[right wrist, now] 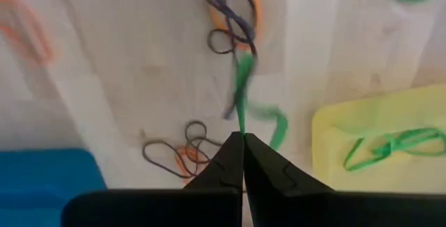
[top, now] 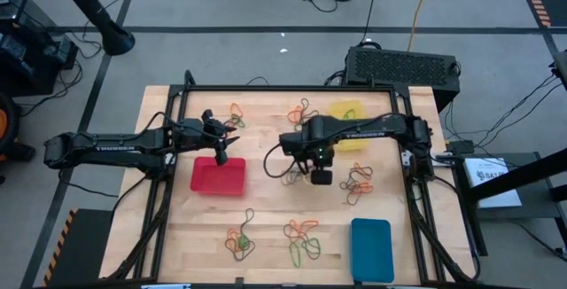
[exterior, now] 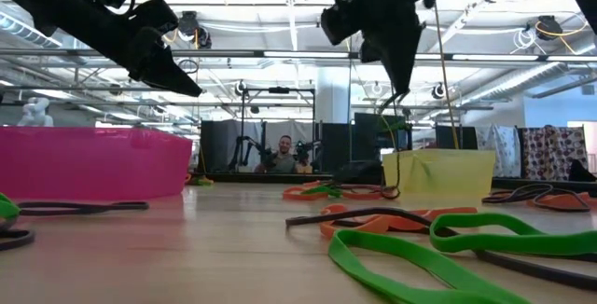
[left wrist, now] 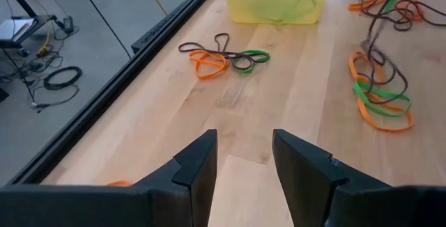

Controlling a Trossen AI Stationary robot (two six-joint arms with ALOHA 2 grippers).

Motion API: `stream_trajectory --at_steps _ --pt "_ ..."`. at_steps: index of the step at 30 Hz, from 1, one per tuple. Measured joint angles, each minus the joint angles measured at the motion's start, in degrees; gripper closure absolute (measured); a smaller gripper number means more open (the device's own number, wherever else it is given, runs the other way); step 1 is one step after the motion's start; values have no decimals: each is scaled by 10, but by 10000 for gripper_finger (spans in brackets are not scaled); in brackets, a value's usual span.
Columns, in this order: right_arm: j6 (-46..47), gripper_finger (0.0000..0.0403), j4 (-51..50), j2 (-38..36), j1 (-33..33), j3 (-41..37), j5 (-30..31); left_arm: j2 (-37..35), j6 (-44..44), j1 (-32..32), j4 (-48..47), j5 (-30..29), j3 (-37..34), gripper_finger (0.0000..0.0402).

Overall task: Sort rubber bands into baskets
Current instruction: Put the green rubber band into the yellow bin

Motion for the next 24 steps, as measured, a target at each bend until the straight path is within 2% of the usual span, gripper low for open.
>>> stream_trajectory --at_steps 2,5,6,10,13,17,24 --pt "25 403 6 4 -2 0 -17 0 -4 0 0 0 0 253" --pt "-4 403 12 11 7 0 -60 0 -3 0 0 0 0 253" --pt "-9 403 2 12 12 0 -45 0 -3 0 0 0 0 253" --pt "18 403 -3 8 14 0 99 0 -3 0 0 0 0 253" --pt "26 403 -4 9 6 0 167 0 -1 0 0 0 0 253" --pt "-16 402 -3 8 -18 -2 160 0 -4 0 -4 0 0 253" --pt "-65 402 -5 2 -107 -55 161 0 -5 0 -40 4 0 253"
